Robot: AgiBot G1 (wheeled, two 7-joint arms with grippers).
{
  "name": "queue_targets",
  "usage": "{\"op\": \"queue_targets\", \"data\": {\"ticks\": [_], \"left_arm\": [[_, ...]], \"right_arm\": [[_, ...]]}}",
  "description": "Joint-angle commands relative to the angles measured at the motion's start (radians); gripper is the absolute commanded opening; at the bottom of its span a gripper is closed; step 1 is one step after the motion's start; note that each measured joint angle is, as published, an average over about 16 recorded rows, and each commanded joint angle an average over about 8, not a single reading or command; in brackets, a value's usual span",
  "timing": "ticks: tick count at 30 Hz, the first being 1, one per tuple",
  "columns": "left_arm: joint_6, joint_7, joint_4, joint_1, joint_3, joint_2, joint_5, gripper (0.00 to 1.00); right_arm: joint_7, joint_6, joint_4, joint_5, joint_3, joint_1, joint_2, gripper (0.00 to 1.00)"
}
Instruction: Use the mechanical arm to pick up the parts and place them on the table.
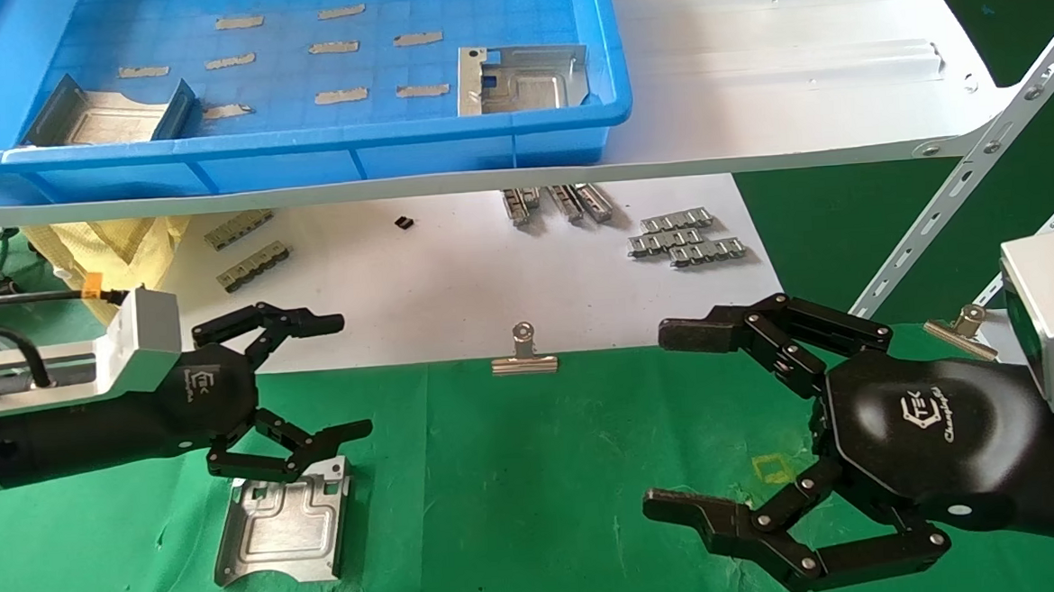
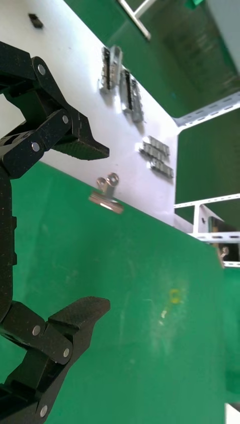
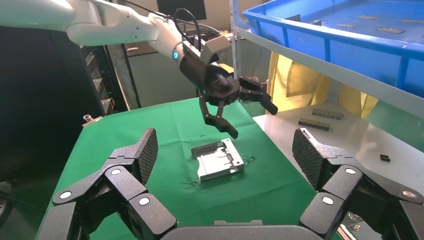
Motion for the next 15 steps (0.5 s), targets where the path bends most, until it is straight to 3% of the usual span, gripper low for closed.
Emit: {"op": "queue_targets", "data": {"ticks": [1,15], "left_arm": [[-0.004,-0.025,-0.038,0.018,-0.02,-0.009,-0.005,1.0],[-0.029,-0.201,-0.299,0.147,-0.156,-0.072,-0.043,1.0]], "right_arm": [[0.0,0.0,0.0,0.0,0.0,0.0,0.0,1.0],[0.0,0.0,0.0,0.0,0.0,0.0,0.0,1.0]]}}
